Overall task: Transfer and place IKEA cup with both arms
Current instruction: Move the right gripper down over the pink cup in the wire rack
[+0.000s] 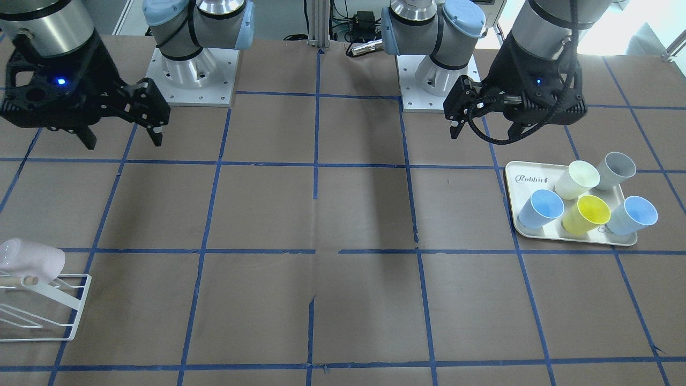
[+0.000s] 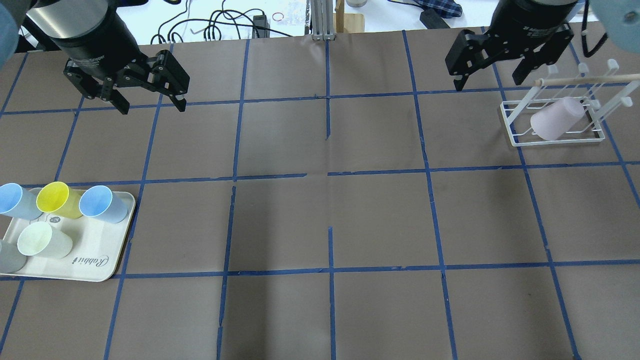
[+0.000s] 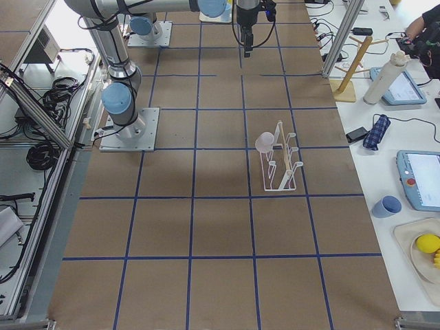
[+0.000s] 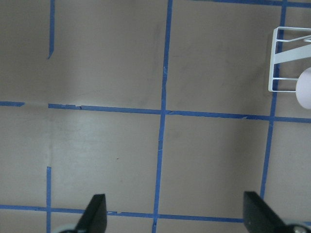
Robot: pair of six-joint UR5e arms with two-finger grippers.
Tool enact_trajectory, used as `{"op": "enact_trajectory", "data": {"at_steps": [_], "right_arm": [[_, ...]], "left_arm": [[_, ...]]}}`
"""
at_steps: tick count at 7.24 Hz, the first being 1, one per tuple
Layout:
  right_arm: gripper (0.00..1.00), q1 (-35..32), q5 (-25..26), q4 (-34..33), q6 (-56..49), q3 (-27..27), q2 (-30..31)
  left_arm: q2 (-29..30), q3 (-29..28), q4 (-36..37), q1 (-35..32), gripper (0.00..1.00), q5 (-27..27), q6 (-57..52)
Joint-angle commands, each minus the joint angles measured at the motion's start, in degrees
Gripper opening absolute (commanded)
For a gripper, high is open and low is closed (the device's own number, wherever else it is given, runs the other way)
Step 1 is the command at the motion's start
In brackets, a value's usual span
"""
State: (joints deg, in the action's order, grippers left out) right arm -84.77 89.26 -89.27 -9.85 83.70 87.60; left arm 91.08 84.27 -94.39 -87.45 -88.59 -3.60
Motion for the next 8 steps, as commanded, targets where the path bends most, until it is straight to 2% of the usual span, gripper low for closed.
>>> {"op": "enact_trajectory", "data": {"at_steps": [1,2,5,8], "right_arm": [[1.00,9.75,-2.49,-2.56,-10.47,0.85,-1.37],[1.00,12.76,-5.74,-5.28,-21.41,1.20,-4.25],[1.00,18.75,-5.59,-9.87,-47.01,1.55,-10.50],[1.00,23.85,-5.94,-16.45,-61.13,4.80,-14.29]], "left_arm": [[-0.03,-0.07,0.00,0.00,1.00,0.18,0.00],[-0.03,-0.51,0.00,0.00,1.00,0.09,0.00],[-0.03,-0.33,0.00,0.00,1.00,0.18,0.09],[0.06,-0.42,0.00,0.00,1.00,0.17,0.09]]}}
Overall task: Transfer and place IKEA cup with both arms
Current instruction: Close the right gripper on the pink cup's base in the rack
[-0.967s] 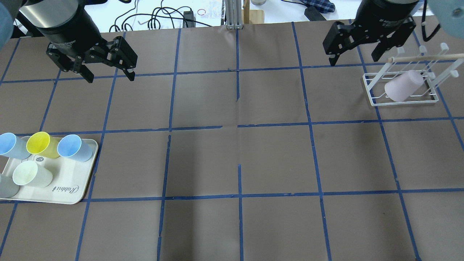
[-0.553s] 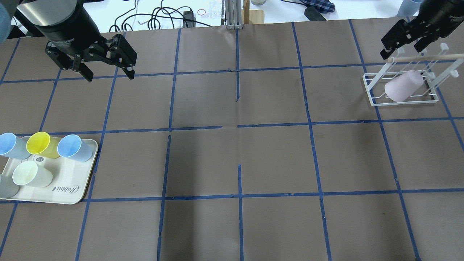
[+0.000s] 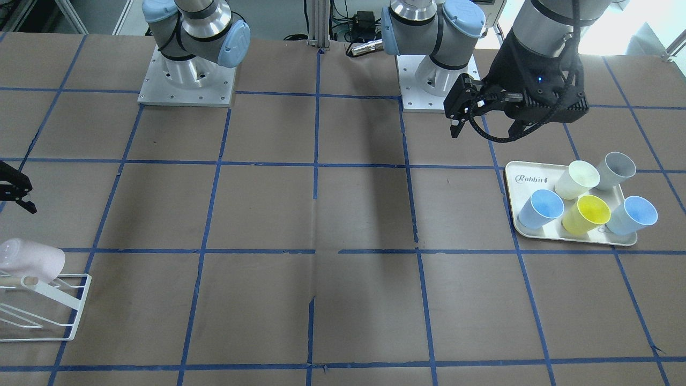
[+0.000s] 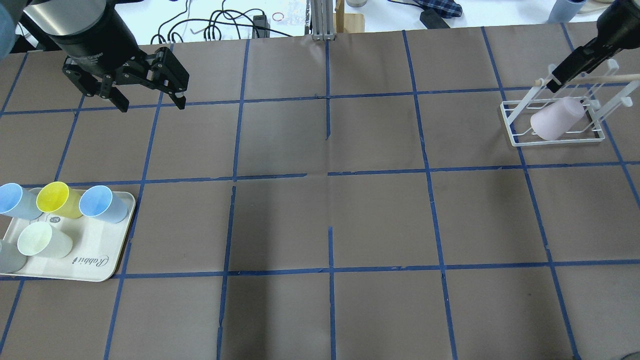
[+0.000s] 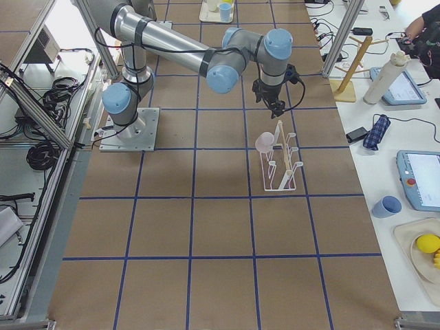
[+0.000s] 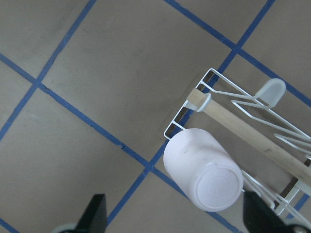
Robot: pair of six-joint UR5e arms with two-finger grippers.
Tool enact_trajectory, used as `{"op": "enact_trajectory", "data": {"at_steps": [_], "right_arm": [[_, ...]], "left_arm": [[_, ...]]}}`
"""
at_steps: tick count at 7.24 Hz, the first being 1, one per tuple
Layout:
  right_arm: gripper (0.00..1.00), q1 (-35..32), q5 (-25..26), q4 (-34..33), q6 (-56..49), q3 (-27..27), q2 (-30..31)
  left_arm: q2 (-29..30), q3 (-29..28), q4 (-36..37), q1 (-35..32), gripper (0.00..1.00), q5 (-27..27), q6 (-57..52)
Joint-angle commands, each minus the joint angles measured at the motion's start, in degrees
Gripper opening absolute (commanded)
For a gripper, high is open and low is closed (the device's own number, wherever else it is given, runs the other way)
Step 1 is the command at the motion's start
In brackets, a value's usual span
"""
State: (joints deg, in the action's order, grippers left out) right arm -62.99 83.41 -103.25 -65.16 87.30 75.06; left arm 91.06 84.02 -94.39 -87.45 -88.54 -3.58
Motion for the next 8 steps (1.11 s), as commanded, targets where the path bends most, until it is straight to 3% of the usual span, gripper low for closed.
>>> {"op": "enact_trajectory", "data": {"at_steps": [1,8], "right_arm": [[1.00,2.26,-0.09,-2.57,-8.03,1.38,-2.37],[1.00,2.08,-0.27,-6.43,-10.69,2.43,-6.76]], "left_arm": [[0.00,-0.09,0.00,0.00,1.00,0.12,-0.02],[0.00,0.53,0.09,-0.18,1.00,0.12,0.15]]}}
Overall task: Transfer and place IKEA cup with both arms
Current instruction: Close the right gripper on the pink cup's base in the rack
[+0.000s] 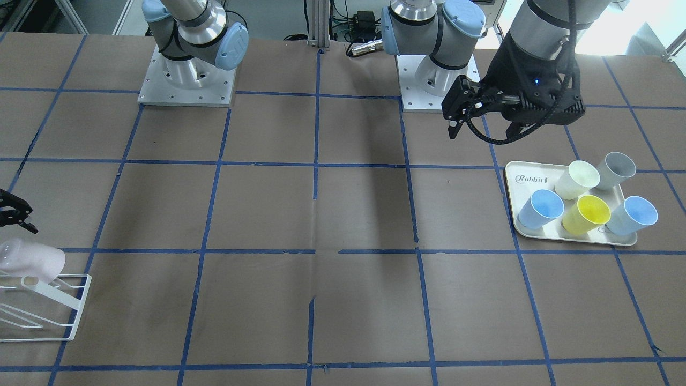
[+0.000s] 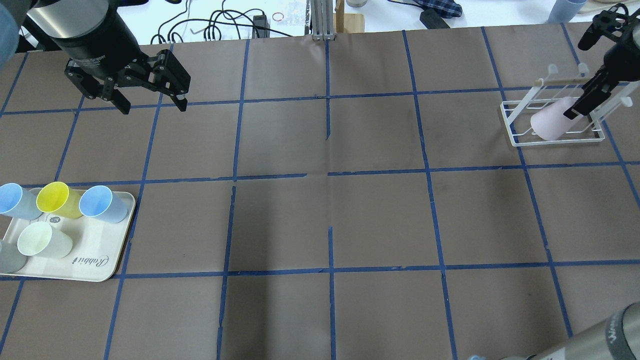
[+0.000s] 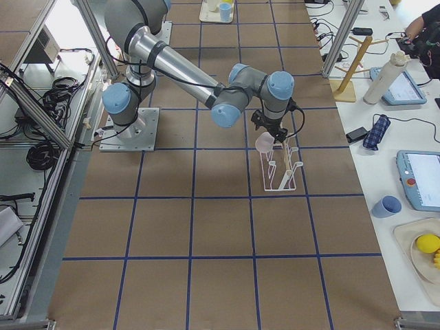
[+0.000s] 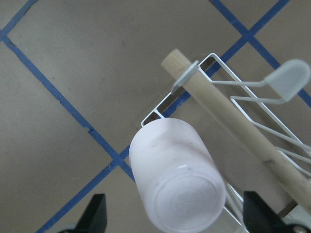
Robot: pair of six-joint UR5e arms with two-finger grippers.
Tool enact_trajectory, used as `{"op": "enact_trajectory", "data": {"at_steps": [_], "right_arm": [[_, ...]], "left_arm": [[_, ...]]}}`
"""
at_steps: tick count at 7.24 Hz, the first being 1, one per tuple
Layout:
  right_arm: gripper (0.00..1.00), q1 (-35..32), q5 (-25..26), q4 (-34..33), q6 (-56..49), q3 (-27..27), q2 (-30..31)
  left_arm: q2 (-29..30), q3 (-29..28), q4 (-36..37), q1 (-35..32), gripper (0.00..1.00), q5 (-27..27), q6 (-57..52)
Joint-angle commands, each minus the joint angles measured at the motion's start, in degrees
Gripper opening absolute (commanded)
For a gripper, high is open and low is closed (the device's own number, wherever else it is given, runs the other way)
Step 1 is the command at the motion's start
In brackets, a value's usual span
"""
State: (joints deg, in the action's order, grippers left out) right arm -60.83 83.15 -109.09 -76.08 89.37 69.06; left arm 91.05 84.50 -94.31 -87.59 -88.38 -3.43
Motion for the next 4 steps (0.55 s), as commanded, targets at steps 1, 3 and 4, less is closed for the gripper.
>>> {"op": "enact_trajectory", "data": {"at_steps": [1,3,4], "right_arm": [[1.00,-0.08,0.00,-1.64,0.23,0.72,-1.29],[0.99,-0.08,0.00,-1.73,0.23,0.72,-1.90],[0.92,-0.25,0.00,-1.74,0.23,0.72,-1.99]], "left_arm": [[0.00,0.13,0.00,-0.03,1.00,-0.03,0.00],[-0.09,0.22,0.00,-0.12,1.00,-0.03,0.00],[-0.09,0.31,0.00,-0.21,1.00,-0.03,0.00]]}}
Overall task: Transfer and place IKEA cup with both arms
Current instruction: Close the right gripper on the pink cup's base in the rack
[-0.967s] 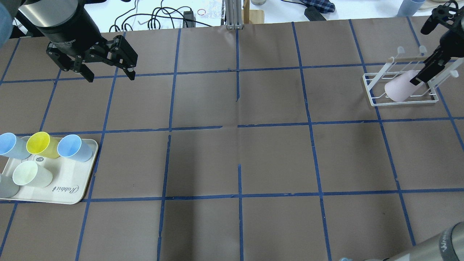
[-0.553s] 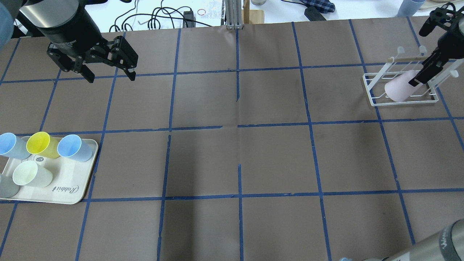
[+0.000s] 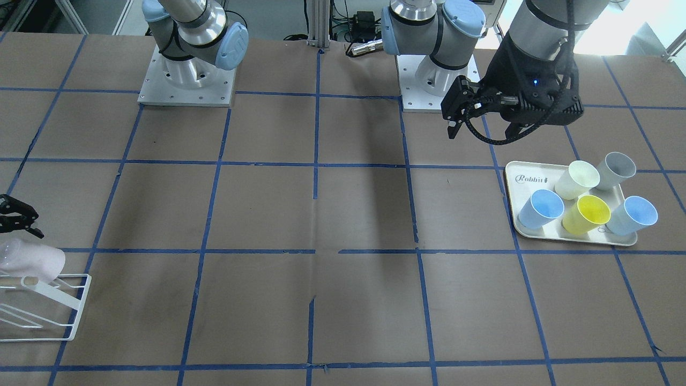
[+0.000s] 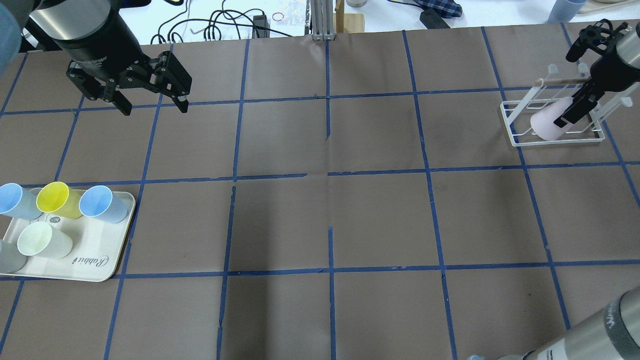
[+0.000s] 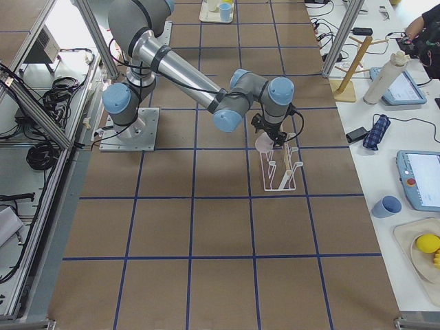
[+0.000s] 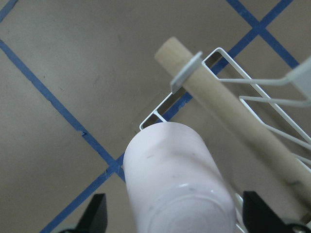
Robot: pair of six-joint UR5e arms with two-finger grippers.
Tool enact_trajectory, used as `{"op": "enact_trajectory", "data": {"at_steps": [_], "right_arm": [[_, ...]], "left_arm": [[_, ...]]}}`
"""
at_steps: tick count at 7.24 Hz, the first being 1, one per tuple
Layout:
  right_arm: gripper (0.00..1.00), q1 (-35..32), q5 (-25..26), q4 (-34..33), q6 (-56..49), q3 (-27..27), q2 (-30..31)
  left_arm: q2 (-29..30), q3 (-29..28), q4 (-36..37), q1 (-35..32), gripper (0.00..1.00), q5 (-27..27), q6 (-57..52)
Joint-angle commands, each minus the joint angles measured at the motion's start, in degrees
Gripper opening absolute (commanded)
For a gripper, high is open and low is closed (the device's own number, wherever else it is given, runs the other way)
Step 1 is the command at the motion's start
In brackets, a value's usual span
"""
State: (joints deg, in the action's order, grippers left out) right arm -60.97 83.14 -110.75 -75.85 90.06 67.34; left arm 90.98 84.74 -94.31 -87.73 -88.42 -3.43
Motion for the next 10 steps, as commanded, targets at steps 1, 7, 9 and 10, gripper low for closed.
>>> {"op": "enact_trajectory", "data": {"at_steps": [1,7,9,10], "right_arm": [[0.78,-0.20,0.00,0.01,0.09,0.03,-0.19],[0.50,-0.21,0.61,1.06,0.35,-1.02,3.83],[0.50,-0.12,0.88,3.85,0.44,-1.37,8.74],[0.50,-0.12,0.53,5.27,0.53,-1.38,11.65]], "left_arm": [[0.08,0.08,0.00,-0.07,1.00,0.00,0.09],[-0.01,-0.10,0.00,-0.07,1.00,0.09,0.09],[-0.01,-0.10,0.00,-0.07,1.00,0.26,0.17],[0.08,-0.79,0.00,-0.07,1.00,1.13,-0.09]]}}
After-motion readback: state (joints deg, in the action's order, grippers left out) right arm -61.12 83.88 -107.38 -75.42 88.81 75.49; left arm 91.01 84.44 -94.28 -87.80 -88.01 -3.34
